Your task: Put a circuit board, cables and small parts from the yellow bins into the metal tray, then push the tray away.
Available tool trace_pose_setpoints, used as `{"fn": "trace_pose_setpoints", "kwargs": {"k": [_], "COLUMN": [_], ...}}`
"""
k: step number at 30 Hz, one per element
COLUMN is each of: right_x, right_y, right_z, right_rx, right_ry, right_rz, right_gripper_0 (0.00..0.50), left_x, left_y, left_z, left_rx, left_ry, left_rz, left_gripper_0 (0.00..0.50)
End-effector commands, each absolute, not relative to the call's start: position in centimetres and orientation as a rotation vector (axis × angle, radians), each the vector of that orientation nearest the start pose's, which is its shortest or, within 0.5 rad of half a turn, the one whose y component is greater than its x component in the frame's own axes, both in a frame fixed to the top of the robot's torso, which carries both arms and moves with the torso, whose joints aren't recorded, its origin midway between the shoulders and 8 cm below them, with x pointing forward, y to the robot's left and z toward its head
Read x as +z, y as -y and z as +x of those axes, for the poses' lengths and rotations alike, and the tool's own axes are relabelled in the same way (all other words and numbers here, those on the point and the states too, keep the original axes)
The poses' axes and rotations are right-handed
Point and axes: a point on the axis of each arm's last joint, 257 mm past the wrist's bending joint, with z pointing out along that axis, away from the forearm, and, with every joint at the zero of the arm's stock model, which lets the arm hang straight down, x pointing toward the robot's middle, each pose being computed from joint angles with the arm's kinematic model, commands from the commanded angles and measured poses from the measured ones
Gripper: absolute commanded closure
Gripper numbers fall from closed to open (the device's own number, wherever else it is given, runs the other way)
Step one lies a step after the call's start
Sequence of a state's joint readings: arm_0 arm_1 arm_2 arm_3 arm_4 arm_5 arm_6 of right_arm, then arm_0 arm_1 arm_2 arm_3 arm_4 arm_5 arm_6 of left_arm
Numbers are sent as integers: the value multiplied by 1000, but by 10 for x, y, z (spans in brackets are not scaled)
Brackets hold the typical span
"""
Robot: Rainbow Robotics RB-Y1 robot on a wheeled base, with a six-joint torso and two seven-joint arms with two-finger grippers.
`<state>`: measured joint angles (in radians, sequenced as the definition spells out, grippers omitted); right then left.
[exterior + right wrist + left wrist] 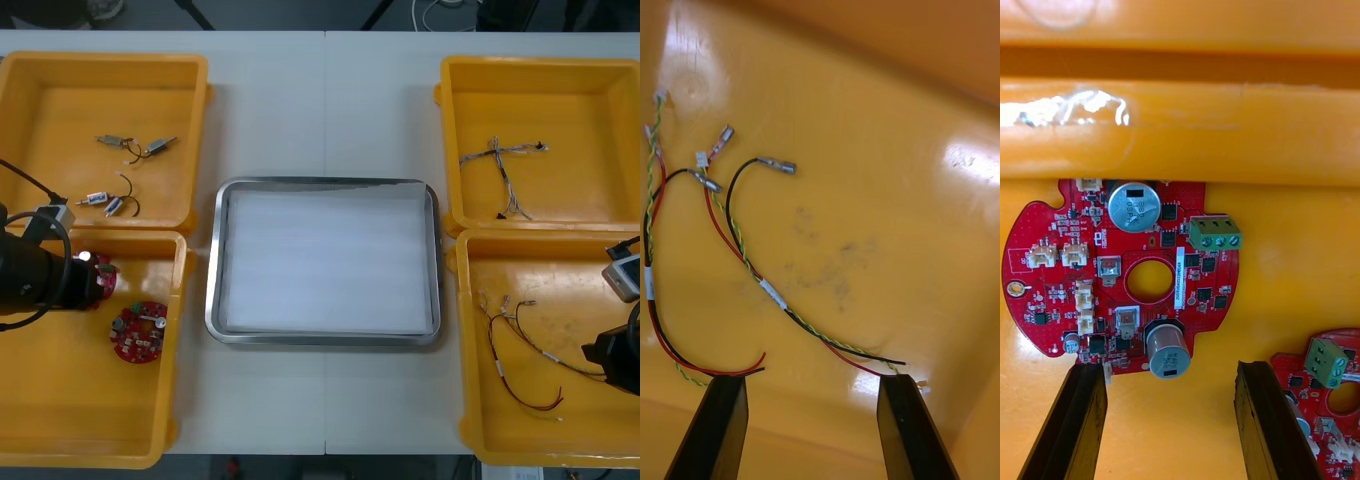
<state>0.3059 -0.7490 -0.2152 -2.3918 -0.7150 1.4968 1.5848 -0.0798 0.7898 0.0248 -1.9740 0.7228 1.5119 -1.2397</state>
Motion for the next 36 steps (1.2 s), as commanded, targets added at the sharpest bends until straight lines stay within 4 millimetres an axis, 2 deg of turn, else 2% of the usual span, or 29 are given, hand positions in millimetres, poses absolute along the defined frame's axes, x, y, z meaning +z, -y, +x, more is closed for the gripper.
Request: {"fn": "trace_pose_setpoints", "kwargs": {"k": [1, 7, 20, 24, 25, 26, 27, 28, 29, 30, 36], "right_x": [-273, -294, -311, -318, -320, -322, -324, -328, -331, -335, -342], "right_y": [362, 357, 360, 358, 358, 358, 358, 359, 360, 360, 358], "right_z": [309, 312, 325, 328, 330, 331, 332, 333, 333, 334, 335], "right_rx": [-171, -172, -214, -231, -230, -228, -225, -223, -219, -214, -220], "right_ry": [-2609, -2587, -2507, -2489, -2484, -2482, -2479, -2478, -2480, -2478, -2469], "right_rz": [-589, -749, -885, -898, -899, -896, -896, -891, -884, -877, -888], "right_gripper_0": [0, 0, 0, 0, 0, 0, 0, 5, 5, 5, 5], "left_x": [-280, -288, -300, -301, -300, -301, -301, -300, -301, -301, -301], "left_y": [-355, -353, -350, -352, -352, -352, -352, -351, -352, -352, -353], "left_z": [400, 402, 398, 399, 399, 399, 399, 399, 398, 398, 399], "left_rx": [-8, -16, 2, 15, 16, 16, 16, 16, 18, 18, 20], "left_ry": [-2700, -2699, -2719, -2718, -2716, -2717, -2717, -2716, -2717, -2717, -2716], "left_rz": [-3, -11, -16, -19, -19, -18, -18, -16, -17, -17, -22], "left_gripper_0": [0, 0, 0, 62, 106, 190, 254, 288, 355, 500, 500]}}
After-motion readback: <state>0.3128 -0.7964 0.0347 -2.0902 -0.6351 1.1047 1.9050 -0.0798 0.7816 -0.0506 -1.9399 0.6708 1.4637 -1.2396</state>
